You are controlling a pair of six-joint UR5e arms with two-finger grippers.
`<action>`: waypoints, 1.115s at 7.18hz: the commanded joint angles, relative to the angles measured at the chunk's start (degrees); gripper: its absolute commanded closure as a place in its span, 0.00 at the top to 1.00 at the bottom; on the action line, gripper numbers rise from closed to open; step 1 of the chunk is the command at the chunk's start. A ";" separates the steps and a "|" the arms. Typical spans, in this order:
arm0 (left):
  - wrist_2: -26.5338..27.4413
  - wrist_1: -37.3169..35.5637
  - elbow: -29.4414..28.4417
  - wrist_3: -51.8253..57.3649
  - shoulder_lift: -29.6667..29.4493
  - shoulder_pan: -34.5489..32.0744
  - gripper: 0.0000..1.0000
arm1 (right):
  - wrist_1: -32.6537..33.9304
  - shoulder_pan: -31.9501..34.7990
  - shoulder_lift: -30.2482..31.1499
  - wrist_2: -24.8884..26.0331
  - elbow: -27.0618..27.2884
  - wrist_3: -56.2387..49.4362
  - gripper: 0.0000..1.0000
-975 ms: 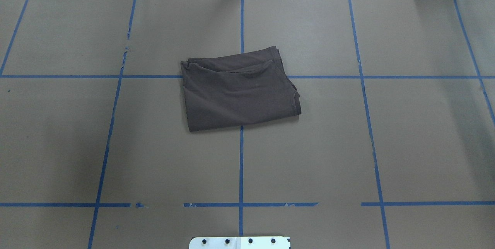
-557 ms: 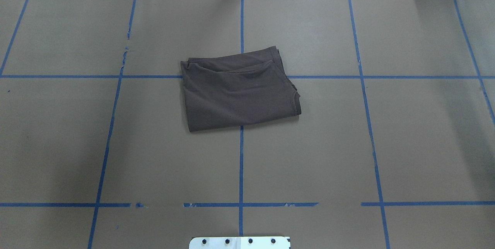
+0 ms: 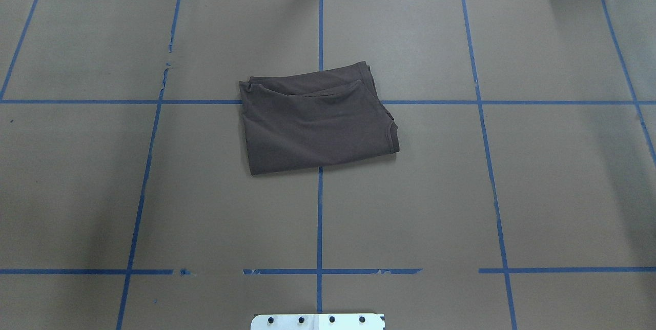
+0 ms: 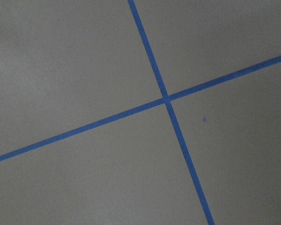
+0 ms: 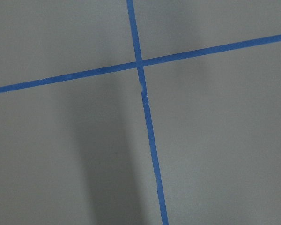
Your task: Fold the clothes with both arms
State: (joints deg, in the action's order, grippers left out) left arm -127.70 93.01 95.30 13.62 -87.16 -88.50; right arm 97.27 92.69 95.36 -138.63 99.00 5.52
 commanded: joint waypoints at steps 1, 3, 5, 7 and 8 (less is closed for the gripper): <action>0.08 0.07 -0.20 0.00 0.06 0.00 1.00 | -0.68 -0.22 -0.17 0.72 -0.74 0.11 1.00; -0.01 0.07 -0.20 -0.79 -0.38 0.08 1.00 | -0.68 -1.01 -0.61 2.66 -0.83 0.20 1.00; -1.40 0.07 -0.12 -10.30 -0.47 0.08 1.00 | -0.68 -1.02 -0.70 2.58 -0.83 0.28 1.00; -4.84 -0.11 -0.03 -15.54 -0.56 0.17 1.00 | -0.68 -1.02 -0.70 2.49 -0.57 0.37 1.00; -4.75 -0.02 -0.12 -15.56 -0.47 0.17 1.00 | -0.68 -1.02 -0.70 2.40 -0.57 0.37 1.00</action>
State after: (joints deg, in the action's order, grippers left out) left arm -131.92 92.96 95.21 -0.65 -87.65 -88.36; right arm 96.59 91.67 94.66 -136.15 98.35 5.86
